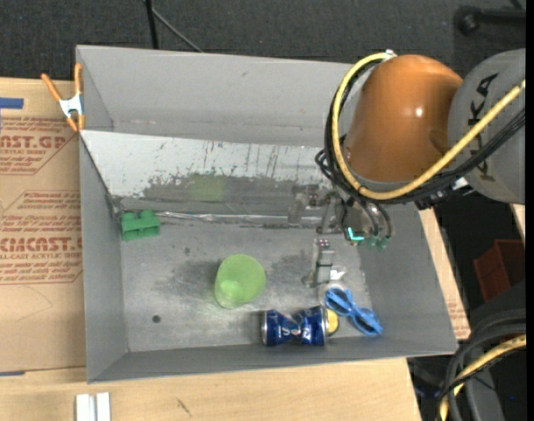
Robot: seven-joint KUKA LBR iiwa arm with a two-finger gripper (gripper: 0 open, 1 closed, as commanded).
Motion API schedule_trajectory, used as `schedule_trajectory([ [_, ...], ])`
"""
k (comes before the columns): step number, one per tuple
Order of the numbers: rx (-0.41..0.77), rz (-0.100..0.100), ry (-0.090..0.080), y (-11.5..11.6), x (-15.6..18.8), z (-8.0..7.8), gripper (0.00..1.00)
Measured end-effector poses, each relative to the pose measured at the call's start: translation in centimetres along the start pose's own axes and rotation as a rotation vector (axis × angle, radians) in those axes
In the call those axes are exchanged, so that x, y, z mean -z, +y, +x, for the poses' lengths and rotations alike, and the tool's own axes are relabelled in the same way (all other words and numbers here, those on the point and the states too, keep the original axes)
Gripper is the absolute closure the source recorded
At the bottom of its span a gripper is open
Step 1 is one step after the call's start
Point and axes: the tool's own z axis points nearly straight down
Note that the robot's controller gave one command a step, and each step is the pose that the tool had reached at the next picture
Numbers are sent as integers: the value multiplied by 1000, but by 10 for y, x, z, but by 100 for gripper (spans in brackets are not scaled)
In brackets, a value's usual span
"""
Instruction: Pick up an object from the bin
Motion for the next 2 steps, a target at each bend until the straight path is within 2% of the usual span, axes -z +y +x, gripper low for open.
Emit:
schedule_trajectory([
  [1, 351, 2, -26, 0, -173, 38, 0],
  [2, 123, 3, -10, -58, -143, 15, 0],
])
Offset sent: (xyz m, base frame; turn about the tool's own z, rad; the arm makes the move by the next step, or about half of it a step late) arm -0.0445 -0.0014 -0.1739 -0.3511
